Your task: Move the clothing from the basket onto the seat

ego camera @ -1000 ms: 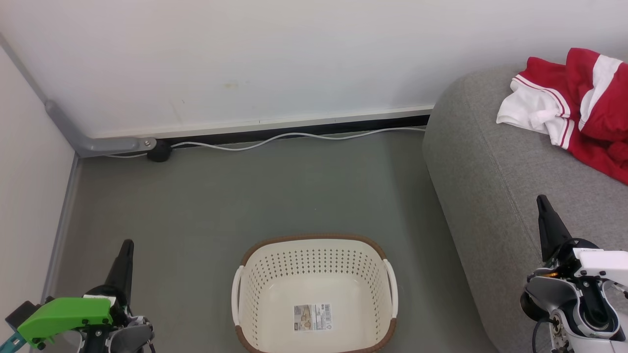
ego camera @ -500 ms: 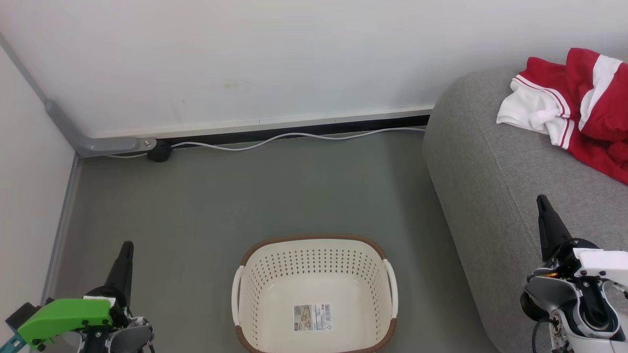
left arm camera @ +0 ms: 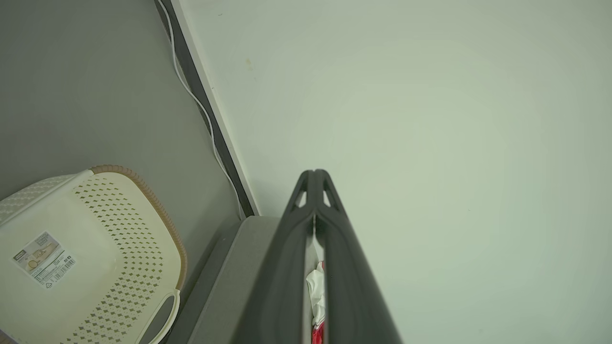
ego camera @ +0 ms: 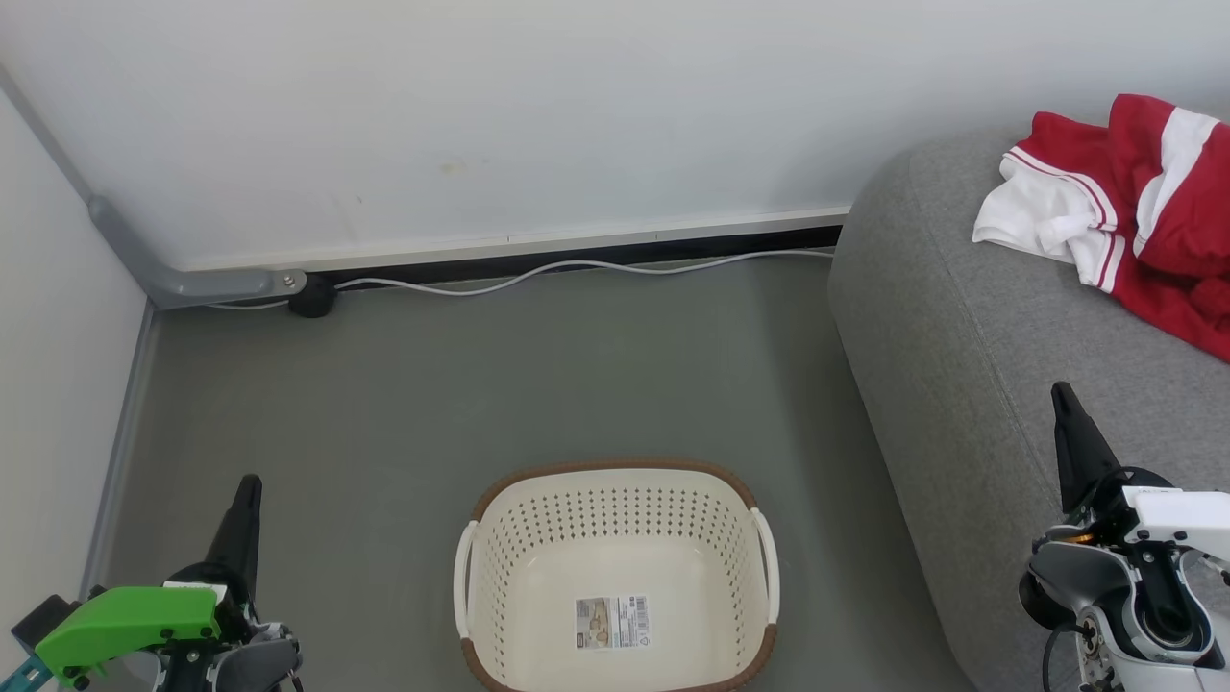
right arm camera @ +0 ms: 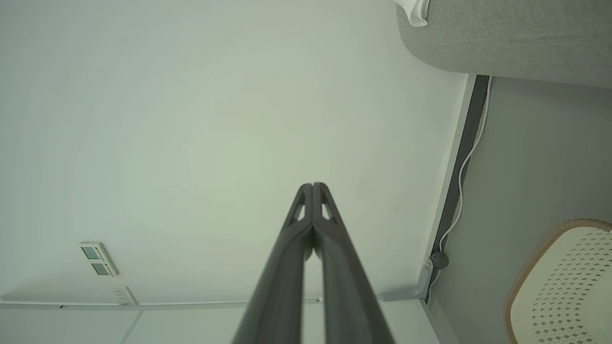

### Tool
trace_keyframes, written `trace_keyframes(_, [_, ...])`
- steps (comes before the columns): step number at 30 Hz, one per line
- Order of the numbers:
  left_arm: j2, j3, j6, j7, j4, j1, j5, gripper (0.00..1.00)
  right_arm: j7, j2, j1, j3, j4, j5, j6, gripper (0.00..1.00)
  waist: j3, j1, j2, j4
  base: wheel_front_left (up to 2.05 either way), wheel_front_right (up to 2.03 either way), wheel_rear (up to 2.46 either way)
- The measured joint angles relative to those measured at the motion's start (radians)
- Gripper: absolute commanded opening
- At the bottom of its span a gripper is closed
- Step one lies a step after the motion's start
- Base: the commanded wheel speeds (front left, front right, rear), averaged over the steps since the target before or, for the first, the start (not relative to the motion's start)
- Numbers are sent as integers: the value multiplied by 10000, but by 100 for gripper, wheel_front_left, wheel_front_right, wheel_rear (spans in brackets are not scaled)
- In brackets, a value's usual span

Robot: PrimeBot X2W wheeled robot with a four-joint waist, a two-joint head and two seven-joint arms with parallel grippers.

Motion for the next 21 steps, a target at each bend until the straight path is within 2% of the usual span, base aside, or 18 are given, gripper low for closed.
trace_keyframes(21, [-4,13,-79,0,50,-12,0,0,2,0,0,-8,0,0,8,0,-1,0,0,1,0,0,0])
